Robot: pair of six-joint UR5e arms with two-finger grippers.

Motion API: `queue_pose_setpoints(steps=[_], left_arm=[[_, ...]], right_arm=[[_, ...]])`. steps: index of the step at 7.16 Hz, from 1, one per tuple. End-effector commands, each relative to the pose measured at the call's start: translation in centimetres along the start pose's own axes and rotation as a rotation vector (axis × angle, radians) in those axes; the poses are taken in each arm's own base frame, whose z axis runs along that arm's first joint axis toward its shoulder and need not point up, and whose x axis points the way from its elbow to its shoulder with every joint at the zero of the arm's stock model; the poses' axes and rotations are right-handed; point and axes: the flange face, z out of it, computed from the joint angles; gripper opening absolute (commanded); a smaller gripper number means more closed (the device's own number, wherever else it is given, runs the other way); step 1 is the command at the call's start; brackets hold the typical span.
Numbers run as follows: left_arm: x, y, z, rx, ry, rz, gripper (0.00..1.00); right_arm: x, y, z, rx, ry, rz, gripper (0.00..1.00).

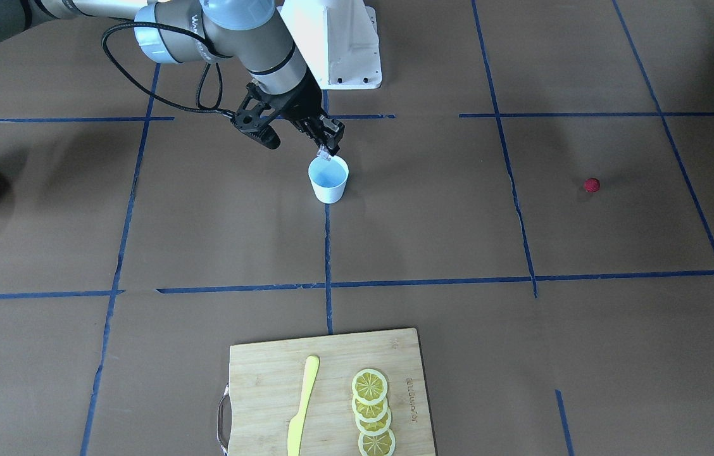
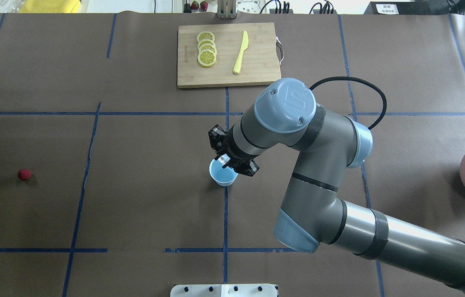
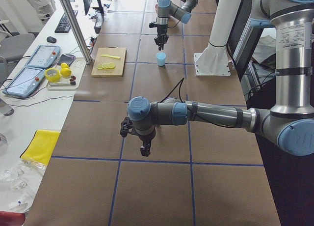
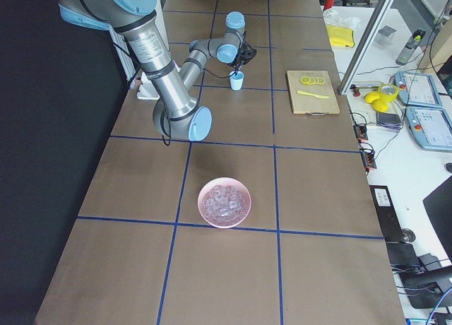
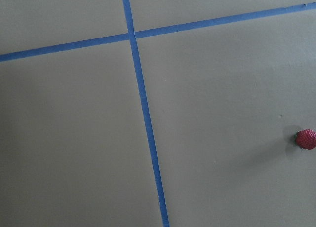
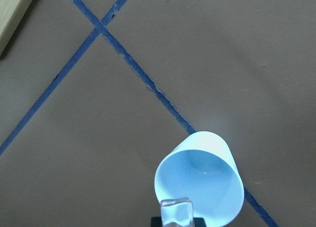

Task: Put ice and strawberries in cup
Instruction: 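Carry the ice cube with the right gripper over the blue cup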

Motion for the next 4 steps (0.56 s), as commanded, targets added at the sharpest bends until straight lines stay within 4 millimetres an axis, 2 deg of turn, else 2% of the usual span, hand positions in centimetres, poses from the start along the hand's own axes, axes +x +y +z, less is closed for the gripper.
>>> queue_pose_setpoints(steps=[1, 2, 4], left_arm=[[0.04, 0.04, -0.03, 0.0, 0.0, 0.0, 1.0], [0.03, 0.05, -0.02, -0.001, 0.0, -0.001, 1.0], [0.03, 0.05, -0.02, -0.001, 0.0, -0.001, 1.0]], right_arm=[[0.44, -0.35, 2.6, 0.017, 0.042, 0.01, 0.62], [0.56, -0.29, 2.92, 0.017, 0.048, 0.011, 0.66], [0.86, 0.15, 3.26, 0.012, 0.054, 0.013, 0.66]])
